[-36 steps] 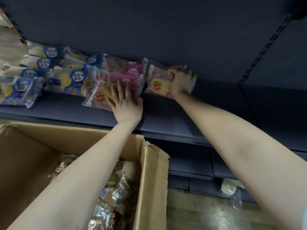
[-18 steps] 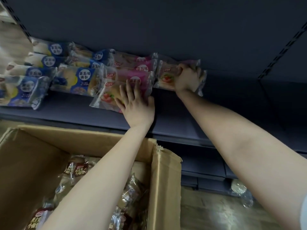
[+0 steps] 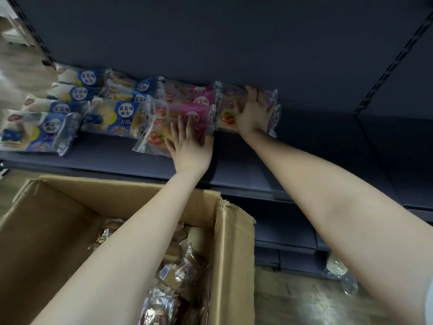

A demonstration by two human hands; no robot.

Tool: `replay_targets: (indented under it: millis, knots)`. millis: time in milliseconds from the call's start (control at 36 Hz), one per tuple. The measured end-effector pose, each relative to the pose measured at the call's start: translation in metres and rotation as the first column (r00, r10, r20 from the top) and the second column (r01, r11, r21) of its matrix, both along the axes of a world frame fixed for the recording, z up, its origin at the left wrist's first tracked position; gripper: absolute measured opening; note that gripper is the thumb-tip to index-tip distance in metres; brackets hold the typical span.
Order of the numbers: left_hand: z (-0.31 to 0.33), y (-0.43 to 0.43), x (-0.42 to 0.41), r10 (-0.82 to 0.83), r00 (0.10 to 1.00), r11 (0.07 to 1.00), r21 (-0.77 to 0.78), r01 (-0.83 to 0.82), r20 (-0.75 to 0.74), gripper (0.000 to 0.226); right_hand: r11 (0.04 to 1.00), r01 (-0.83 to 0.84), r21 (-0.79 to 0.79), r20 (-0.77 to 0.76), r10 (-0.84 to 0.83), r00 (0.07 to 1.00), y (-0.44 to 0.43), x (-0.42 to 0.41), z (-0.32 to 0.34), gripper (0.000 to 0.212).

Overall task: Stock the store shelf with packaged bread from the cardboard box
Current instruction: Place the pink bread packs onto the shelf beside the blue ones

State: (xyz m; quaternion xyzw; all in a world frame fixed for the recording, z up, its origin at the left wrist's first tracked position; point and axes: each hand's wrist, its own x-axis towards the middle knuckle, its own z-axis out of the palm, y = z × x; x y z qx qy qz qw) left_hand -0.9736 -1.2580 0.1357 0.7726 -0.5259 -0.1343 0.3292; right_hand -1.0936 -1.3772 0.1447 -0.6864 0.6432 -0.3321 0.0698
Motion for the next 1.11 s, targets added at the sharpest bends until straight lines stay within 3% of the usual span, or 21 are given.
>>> replay_targets:
  millis: [278,389,500,694,806,917,1000,1111]
  knots:
    - [0.017,0.06,0.06,0.005,0.998,0.999,-0.054,-0.002,0.056,0.064,0.973,-0.113,-0.202,-0.002,0.115,0.993,0.074,0.063,0.049,0.037]
    - [0.023,0.095,0.097,-0.047,0.999,0.988,-0.148,0.05,0.02,0.061,0.913,-0.235,-0.333,0.117,0.287,0.951,0.12,0.102,0.055,0.03]
    - [0.021,0.138,0.134,-0.055,0.998,0.982,-0.181,0.055,0.005,0.051,0.867,-0.387,-0.313,0.157,0.449,0.879,0.171,0.137,0.047,0.027]
    - [-0.02,0.203,0.19,0.028,1.0,0.999,-0.044,-0.029,-0.011,0.04,0.767,-0.606,-0.209,0.121,0.635,0.763,0.243,0.173,-0.001,0.024]
    - [-0.049,0.225,0.204,-0.02,1.0,0.98,0.199,0.022,-0.015,0.044,0.765,-0.633,-0.122,0.108,0.644,0.758,0.27,0.173,-0.036,0.026]
    - [-0.07,0.239,0.206,-0.117,0.993,0.789,0.603,0.114,-0.034,0.056,0.772,-0.633,0.053,0.056,0.63,0.774,0.288,0.17,-0.067,0.03]
    - [-0.078,0.247,0.205,-0.159,0.984,0.654,0.738,0.167,-0.081,0.05,0.74,-0.659,0.138,0.046,0.659,0.75,0.302,0.17,-0.086,0.033]
    - [-0.077,0.252,0.205,-0.228,0.955,0.405,0.874,0.269,-0.188,0.045,0.658,-0.68,0.324,0.026,0.712,0.701,0.314,0.17,-0.113,0.036]
